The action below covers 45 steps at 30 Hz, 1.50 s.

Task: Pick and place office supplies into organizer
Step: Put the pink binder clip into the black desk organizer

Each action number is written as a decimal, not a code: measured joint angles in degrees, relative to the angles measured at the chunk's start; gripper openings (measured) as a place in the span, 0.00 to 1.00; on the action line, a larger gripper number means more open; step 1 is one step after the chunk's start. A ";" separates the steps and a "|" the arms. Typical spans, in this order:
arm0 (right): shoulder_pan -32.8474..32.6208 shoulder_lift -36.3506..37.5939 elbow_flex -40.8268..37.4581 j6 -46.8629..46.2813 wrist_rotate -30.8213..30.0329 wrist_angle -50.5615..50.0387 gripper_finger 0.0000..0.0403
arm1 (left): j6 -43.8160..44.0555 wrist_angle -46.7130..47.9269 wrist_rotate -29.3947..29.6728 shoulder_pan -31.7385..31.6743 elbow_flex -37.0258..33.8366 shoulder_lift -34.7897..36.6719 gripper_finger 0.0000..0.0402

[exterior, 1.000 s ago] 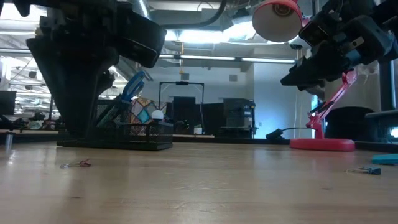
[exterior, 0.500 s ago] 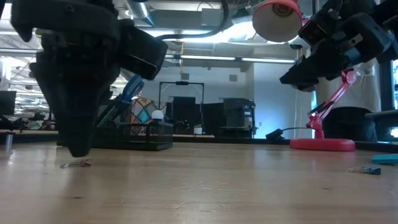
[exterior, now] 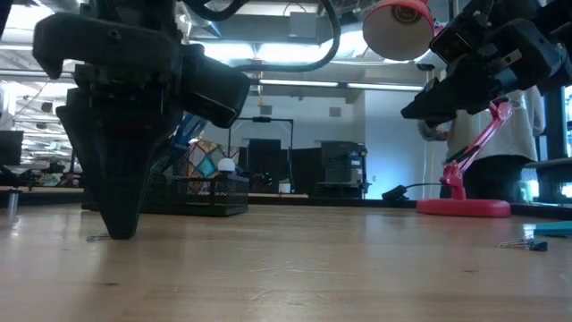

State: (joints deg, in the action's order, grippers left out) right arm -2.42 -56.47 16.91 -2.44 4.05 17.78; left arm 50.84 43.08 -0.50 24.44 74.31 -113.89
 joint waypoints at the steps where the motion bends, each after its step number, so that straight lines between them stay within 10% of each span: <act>1: 0.00 0.00 0.00 0.01 0.00 0.00 0.22 | -0.61 -0.07 0.18 -0.15 -0.01 -0.02 0.39; 35: -0.01 0.00 -0.04 -0.15 -0.02 -0.02 0.22 | -8.35 2.57 0.61 -0.98 -0.62 4.89 0.14; 45: 0.00 0.00 -0.04 -0.13 -0.02 0.48 0.22 | -9.20 12.86 14.60 -0.98 -0.25 19.51 0.14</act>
State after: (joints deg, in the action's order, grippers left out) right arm -2.42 -56.47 16.86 -2.58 4.03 18.26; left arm 41.64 55.94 14.09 23.46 74.06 -94.37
